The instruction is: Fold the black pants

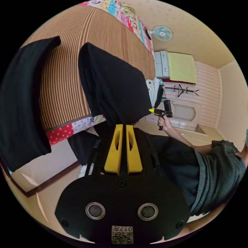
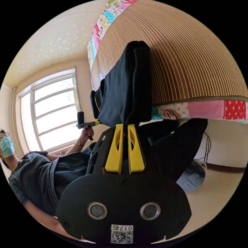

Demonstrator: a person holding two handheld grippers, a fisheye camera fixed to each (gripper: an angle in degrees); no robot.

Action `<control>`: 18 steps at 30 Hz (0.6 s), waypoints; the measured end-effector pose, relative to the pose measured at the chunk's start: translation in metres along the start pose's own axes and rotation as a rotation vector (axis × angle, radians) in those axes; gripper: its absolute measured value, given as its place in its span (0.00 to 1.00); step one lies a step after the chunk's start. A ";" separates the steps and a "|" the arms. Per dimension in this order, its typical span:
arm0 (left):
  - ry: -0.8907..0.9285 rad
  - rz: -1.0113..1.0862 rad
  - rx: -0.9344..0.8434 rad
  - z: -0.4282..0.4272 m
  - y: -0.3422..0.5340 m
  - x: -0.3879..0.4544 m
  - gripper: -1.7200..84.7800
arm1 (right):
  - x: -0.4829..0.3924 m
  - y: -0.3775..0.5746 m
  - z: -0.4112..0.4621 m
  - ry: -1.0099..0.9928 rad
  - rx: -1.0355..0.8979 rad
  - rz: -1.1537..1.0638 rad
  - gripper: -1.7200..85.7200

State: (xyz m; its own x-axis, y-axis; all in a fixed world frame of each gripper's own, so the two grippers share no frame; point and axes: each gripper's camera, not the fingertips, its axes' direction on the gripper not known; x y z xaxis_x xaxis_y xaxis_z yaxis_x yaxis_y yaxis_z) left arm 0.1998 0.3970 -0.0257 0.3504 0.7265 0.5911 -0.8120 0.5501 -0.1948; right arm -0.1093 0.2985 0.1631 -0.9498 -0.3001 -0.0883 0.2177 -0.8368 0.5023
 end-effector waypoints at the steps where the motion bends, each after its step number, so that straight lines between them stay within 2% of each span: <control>1: -0.027 -0.057 -0.023 0.020 0.007 -0.021 0.03 | 0.011 0.000 0.008 0.068 -0.040 0.072 0.08; 3: -0.107 -0.128 -0.086 0.041 0.005 -0.050 0.03 | 0.018 -0.006 0.007 0.142 -0.060 0.136 0.09; 5: -0.176 -0.161 -0.099 0.039 -0.015 -0.075 0.05 | 0.012 -0.017 -0.007 0.119 -0.015 0.118 0.12; 10: -0.122 -0.121 0.100 -0.011 -0.076 -0.109 0.16 | -0.022 -0.079 -0.036 0.134 0.073 0.005 0.19; 13: -0.065 -0.129 0.164 -0.015 -0.117 -0.142 0.18 | -0.023 -0.116 -0.030 0.173 0.050 -0.002 0.22; 18: -0.082 -0.142 0.092 0.013 -0.161 -0.186 0.18 | -0.008 -0.139 -0.012 0.118 0.005 -0.006 0.25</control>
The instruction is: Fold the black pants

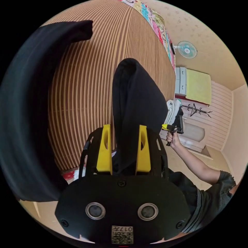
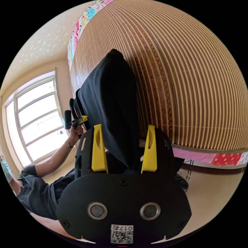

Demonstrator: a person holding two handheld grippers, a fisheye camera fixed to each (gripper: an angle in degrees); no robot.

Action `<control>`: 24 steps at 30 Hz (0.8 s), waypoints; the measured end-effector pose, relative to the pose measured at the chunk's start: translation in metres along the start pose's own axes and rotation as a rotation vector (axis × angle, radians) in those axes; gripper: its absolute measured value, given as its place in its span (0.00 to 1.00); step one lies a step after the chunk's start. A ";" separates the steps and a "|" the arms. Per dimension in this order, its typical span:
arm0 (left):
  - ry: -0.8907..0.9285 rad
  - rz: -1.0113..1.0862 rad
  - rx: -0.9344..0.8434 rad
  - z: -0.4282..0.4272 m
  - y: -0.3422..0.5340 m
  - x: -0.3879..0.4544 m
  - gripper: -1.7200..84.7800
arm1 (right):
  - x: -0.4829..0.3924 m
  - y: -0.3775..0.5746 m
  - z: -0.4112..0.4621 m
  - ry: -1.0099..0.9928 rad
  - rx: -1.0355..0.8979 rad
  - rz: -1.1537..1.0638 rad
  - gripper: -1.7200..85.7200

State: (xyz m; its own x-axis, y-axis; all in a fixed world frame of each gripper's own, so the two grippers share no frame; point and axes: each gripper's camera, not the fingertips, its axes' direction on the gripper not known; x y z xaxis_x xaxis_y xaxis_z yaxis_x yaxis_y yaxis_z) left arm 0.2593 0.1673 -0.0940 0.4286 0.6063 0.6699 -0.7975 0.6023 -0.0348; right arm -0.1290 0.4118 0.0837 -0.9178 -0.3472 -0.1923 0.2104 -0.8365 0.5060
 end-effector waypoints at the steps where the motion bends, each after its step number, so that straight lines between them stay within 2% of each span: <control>1: -0.011 0.010 -0.028 0.010 -0.005 -0.007 0.18 | 0.001 0.001 0.003 -0.008 0.004 -0.006 0.24; 8: 0.046 0.013 -0.074 0.052 -0.012 -0.046 0.15 | 0.001 0.003 0.002 -0.033 0.023 -0.027 0.23; 12: 0.088 -0.020 -0.109 0.068 -0.017 -0.066 0.12 | 0.014 0.004 -0.003 -0.044 0.016 -0.009 0.19; 15: 0.079 -0.008 -0.168 0.084 -0.019 -0.066 0.11 | 0.024 0.004 0.003 -0.162 -0.021 -0.029 0.15; 17: -0.038 0.015 -0.178 0.090 -0.018 -0.054 0.10 | 0.031 0.003 0.003 -0.194 -0.038 -0.027 0.14; 20: -0.098 0.019 -0.170 0.089 -0.017 -0.041 0.10 | 0.048 0.005 -0.005 -0.382 -0.065 -0.028 0.11; 24: -0.084 0.070 -0.143 0.087 -0.016 -0.001 0.09 | 0.047 0.023 -0.063 -0.517 -0.027 -0.146 0.06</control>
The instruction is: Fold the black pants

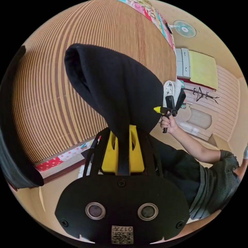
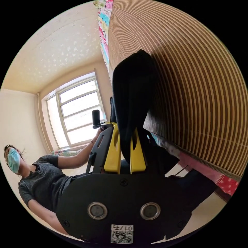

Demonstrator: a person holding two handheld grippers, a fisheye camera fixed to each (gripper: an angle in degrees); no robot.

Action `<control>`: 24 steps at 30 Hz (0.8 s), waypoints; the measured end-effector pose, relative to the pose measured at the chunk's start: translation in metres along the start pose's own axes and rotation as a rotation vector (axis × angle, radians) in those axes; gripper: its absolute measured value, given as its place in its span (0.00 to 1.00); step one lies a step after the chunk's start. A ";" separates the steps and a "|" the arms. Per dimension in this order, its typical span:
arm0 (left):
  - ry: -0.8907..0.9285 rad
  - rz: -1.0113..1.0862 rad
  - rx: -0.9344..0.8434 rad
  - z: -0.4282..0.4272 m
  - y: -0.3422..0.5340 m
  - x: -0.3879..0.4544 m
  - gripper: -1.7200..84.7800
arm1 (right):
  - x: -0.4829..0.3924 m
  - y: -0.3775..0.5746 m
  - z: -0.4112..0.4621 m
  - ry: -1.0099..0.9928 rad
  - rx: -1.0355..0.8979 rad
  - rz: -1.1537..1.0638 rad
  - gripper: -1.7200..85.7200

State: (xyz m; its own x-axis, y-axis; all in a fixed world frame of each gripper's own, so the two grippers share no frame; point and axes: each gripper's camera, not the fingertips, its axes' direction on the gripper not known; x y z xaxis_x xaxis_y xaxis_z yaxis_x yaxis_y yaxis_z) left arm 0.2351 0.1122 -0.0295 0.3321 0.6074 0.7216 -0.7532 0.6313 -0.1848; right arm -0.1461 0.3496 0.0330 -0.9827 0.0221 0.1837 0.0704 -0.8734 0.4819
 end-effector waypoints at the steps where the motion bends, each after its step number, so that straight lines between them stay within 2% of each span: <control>1: 0.010 0.023 0.010 0.001 -0.003 0.021 0.09 | -0.014 0.009 -0.023 -0.006 0.003 -0.045 0.05; 6: 0.069 0.174 0.007 0.032 -0.028 0.142 0.09 | -0.070 0.067 -0.138 -0.009 0.056 -0.155 0.04; 11: 0.171 0.403 0.025 0.089 -0.066 0.319 0.10 | -0.152 0.158 -0.262 0.033 0.205 -0.268 0.04; 13: 0.224 0.475 0.031 0.107 -0.079 0.377 0.10 | -0.201 0.195 -0.315 0.102 0.252 -0.334 0.05; 17: 0.306 0.570 0.053 0.166 -0.125 0.487 0.10 | -0.244 0.215 -0.381 0.257 0.269 -0.349 0.06; 20: 0.254 0.512 0.050 0.242 -0.176 0.518 0.11 | -0.208 0.189 -0.421 0.417 0.212 -0.137 0.09; 21: 0.202 0.513 0.041 0.262 -0.187 0.521 0.11 | -0.174 0.175 -0.435 0.498 0.230 0.064 0.10; 22: 0.078 0.492 -0.023 0.306 -0.209 0.523 0.12 | -0.146 0.166 -0.441 0.609 0.253 0.216 0.11; 23: -0.022 0.400 -0.155 0.351 -0.231 0.514 0.11 | -0.136 0.163 -0.441 0.677 0.258 0.269 0.11; 24: -0.044 0.359 -0.222 0.371 -0.238 0.507 0.11 | -0.126 0.161 -0.437 0.825 0.276 0.379 0.11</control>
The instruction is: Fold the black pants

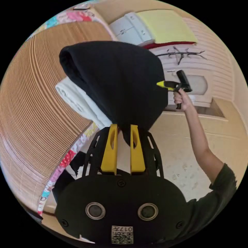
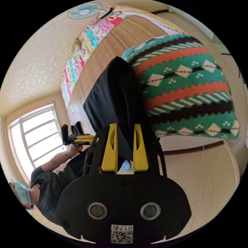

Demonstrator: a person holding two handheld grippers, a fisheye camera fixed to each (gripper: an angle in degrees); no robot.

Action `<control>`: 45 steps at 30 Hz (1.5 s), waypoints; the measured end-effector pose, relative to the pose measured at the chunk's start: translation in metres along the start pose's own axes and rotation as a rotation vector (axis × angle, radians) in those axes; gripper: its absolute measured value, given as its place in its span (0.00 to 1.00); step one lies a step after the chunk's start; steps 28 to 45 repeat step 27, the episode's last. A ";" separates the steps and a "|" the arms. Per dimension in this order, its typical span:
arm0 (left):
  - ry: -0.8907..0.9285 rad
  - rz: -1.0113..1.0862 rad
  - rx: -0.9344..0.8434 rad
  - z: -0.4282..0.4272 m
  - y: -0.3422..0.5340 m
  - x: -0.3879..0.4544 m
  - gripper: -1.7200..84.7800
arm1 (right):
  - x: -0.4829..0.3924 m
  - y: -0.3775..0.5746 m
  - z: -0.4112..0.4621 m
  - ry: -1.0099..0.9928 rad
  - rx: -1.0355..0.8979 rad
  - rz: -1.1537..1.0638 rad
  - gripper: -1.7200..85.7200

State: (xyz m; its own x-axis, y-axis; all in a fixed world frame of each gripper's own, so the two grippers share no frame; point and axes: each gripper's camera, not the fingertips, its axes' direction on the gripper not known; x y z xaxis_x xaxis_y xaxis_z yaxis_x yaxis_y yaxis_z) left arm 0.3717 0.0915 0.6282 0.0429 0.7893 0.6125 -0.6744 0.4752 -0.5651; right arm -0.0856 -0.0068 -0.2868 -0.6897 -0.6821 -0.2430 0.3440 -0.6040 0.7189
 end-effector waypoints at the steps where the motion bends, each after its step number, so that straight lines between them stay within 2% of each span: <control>1: 0.010 -0.026 -0.105 0.028 -0.008 -0.011 0.11 | -0.007 0.008 0.002 0.115 0.055 0.079 0.10; 3: -0.066 -0.041 -0.180 0.044 -0.004 -0.022 0.10 | -0.037 0.039 -0.003 0.166 0.241 0.064 0.06; 4: -0.121 -0.057 -0.167 0.039 0.008 -0.029 0.10 | -0.061 0.066 -0.002 0.193 0.374 0.037 0.05; 7: -0.123 -0.104 -0.115 0.008 0.047 -0.061 0.10 | -0.118 0.122 0.033 0.243 0.604 -0.087 0.03; 9: -0.132 -0.208 -0.068 -0.021 0.077 -0.095 0.10 | -0.132 0.126 0.071 0.319 0.604 -0.077 0.03; 12: -0.159 -0.433 0.058 -0.083 0.134 -0.156 0.09 | -0.115 0.090 0.156 0.442 0.428 -0.024 0.03; 14: -0.152 -0.607 0.210 -0.137 0.187 -0.194 0.08 | -0.103 0.094 0.179 0.457 0.533 -0.026 0.02; 16: -0.142 -0.729 0.324 -0.172 0.230 -0.216 0.08 | -0.087 0.100 0.180 0.371 0.575 0.048 0.02; 18: -0.090 -0.894 0.450 -0.197 0.277 -0.234 0.08 | -0.080 0.098 0.177 0.297 0.527 0.119 0.02; 20: 0.086 -1.045 0.665 -0.210 0.336 -0.247 0.08 | -0.082 0.102 0.173 0.283 0.470 0.150 0.02; 23: 0.257 -1.166 0.868 -0.204 0.391 -0.257 0.08 | -0.103 0.137 0.171 0.268 0.512 0.110 0.02; 25: 0.274 -1.198 0.901 -0.199 0.410 -0.263 0.08 | -0.120 0.178 0.179 0.126 0.616 0.052 0.02; 27: 0.260 -1.225 0.867 -0.198 0.422 -0.269 0.08 | -0.129 0.202 0.195 -0.024 0.642 0.040 0.02; 45: 0.260 -1.225 0.867 -0.198 0.422 -0.269 0.08 | -0.129 0.202 0.195 -0.024 0.642 0.040 0.02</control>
